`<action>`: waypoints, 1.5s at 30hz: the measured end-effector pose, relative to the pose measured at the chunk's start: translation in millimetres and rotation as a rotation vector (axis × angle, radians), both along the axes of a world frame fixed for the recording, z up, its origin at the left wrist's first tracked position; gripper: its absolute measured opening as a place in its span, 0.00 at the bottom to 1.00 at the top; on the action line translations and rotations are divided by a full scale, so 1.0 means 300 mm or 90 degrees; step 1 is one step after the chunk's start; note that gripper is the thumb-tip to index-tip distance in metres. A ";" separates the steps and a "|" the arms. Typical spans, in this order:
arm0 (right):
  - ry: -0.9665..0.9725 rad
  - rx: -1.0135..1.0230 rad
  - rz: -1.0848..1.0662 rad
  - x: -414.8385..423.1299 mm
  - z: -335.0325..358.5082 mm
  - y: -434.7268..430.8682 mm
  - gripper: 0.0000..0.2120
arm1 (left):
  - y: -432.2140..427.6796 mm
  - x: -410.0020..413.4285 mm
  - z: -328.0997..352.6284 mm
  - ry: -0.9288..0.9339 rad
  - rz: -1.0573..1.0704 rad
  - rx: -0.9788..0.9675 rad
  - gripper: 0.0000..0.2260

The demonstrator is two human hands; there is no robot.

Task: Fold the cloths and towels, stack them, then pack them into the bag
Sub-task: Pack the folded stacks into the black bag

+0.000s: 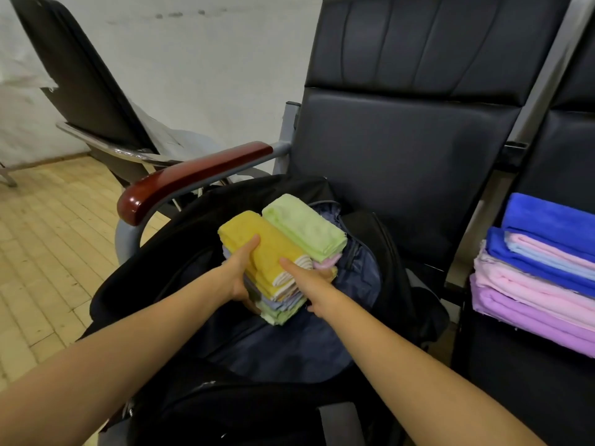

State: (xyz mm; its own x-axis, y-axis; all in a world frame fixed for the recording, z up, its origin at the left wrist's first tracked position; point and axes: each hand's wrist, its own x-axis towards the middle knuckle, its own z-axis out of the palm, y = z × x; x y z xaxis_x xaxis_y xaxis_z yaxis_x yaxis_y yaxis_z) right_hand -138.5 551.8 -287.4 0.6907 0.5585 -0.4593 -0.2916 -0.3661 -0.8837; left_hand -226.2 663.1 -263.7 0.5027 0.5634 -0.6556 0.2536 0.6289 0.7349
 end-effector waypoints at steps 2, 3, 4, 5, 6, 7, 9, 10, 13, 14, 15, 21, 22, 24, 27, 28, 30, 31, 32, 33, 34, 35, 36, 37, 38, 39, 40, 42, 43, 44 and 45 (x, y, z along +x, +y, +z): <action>-0.276 -0.080 0.034 -0.005 0.030 -0.042 0.40 | -0.011 0.005 -0.011 -0.017 -0.022 -0.019 0.44; -0.452 -0.084 0.072 -0.006 0.043 -0.061 0.32 | -0.011 0.013 -0.019 -0.018 -0.022 -0.020 0.44; -0.597 -0.069 0.119 -0.003 0.047 -0.076 0.25 | -0.013 0.020 -0.021 -0.021 -0.018 -0.024 0.43; -0.684 -0.054 0.172 0.004 0.045 -0.084 0.21 | -0.018 0.030 -0.022 -0.024 -0.019 -0.023 0.41; -0.709 -0.053 0.230 0.013 0.036 -0.084 0.19 | -0.024 0.033 -0.016 -0.030 -0.019 -0.024 0.38; -0.685 -0.067 0.290 0.024 0.022 -0.080 0.20 | -0.025 0.035 -0.015 -0.032 -0.026 -0.021 0.35; -0.597 -0.103 0.381 0.044 -0.007 -0.070 0.21 | -0.020 0.028 -0.016 -0.038 -0.049 -0.024 0.33; -0.563 -0.104 0.393 0.050 -0.012 -0.070 0.21 | -0.016 0.021 -0.013 -0.039 -0.056 -0.024 0.33; -0.509 -0.077 0.377 0.056 0.024 -0.085 0.20 | -0.015 0.001 0.020 -0.010 -0.066 -0.024 0.34; -0.502 -0.064 0.376 0.058 0.045 -0.098 0.20 | -0.022 -0.002 0.037 0.004 -0.061 -0.026 0.35; -0.494 -0.050 0.374 0.061 0.068 -0.114 0.20 | -0.028 -0.001 0.054 0.016 -0.059 -0.016 0.35; -0.481 0.043 0.251 0.105 0.221 -0.275 0.18 | -0.166 0.061 0.207 0.026 -0.094 0.160 0.35; -0.491 0.055 0.231 0.121 0.248 -0.316 0.18 | -0.207 0.072 0.238 0.031 -0.111 0.202 0.34; -0.512 0.057 0.198 0.156 0.294 -0.406 0.17 | -0.268 0.115 0.289 0.015 -0.148 0.270 0.35; -0.537 0.044 0.117 0.227 0.342 -0.572 0.14 | -0.397 0.196 0.355 -0.033 -0.220 0.247 0.33; -0.538 0.036 0.080 0.255 0.352 -0.630 0.14 | -0.446 0.229 0.373 -0.040 -0.239 0.229 0.23; -0.524 0.026 0.008 0.312 0.361 -0.740 0.14 | -0.547 0.286 0.392 -0.046 -0.246 0.217 0.09; -0.526 0.012 -0.026 0.341 0.361 -0.794 0.14 | -0.588 0.322 0.392 -0.058 -0.266 0.213 0.12; -0.548 -0.017 -0.056 0.373 0.356 -0.850 0.13 | -0.634 0.364 0.388 -0.059 -0.296 0.206 0.17; -0.579 -0.056 -0.073 0.401 0.347 -0.902 0.14 | -0.675 0.397 0.390 -0.063 -0.304 0.190 0.20; -0.608 -0.094 -0.082 0.426 0.336 -0.951 0.15 | -0.724 0.428 0.394 -0.061 -0.320 0.178 0.21; -0.632 -0.128 -0.087 0.449 0.320 -0.996 0.16 | -0.765 0.464 0.393 -0.066 -0.328 0.161 0.21; -0.656 -0.163 -0.091 0.476 0.300 -1.040 0.18 | -0.808 0.504 0.392 -0.069 -0.335 0.152 0.22; -0.679 -0.201 -0.089 0.501 0.280 -1.073 0.22 | -0.837 0.540 0.388 -0.072 -0.331 0.147 0.24; -0.700 -0.246 -0.084 0.527 0.261 -1.101 0.26 | -0.866 0.573 0.388 -0.075 -0.334 0.150 0.26; -0.717 -0.294 -0.072 0.554 0.241 -1.123 0.31 | -0.887 0.613 0.381 -0.088 -0.332 0.142 0.28; -0.731 -0.343 -0.052 0.580 0.224 -1.141 0.36 | -0.904 0.649 0.376 -0.087 -0.329 0.147 0.30; -0.766 -0.423 -0.008 0.626 0.199 -1.159 0.46 | -0.929 0.707 0.368 -0.081 -0.332 0.162 0.31; -0.787 -0.451 0.010 0.647 0.190 -1.162 0.50 | -0.939 0.736 0.362 -0.079 -0.336 0.171 0.30; -0.804 -0.473 0.024 0.667 0.182 -1.162 0.53 | -0.952 0.764 0.356 -0.072 -0.341 0.183 0.27; -0.821 -0.487 0.035 0.683 0.177 -1.157 0.55 | -0.963 0.781 0.354 -0.059 -0.346 0.189 0.25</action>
State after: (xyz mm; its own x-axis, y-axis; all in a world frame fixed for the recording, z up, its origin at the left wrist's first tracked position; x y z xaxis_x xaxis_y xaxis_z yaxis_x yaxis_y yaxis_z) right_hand 66.2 204.7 -234.2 0.8247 0.5087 0.2473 0.5457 -0.8306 -0.1112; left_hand 8.0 374.1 -157.6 0.8161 0.3628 -0.4499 0.4061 0.1940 0.8930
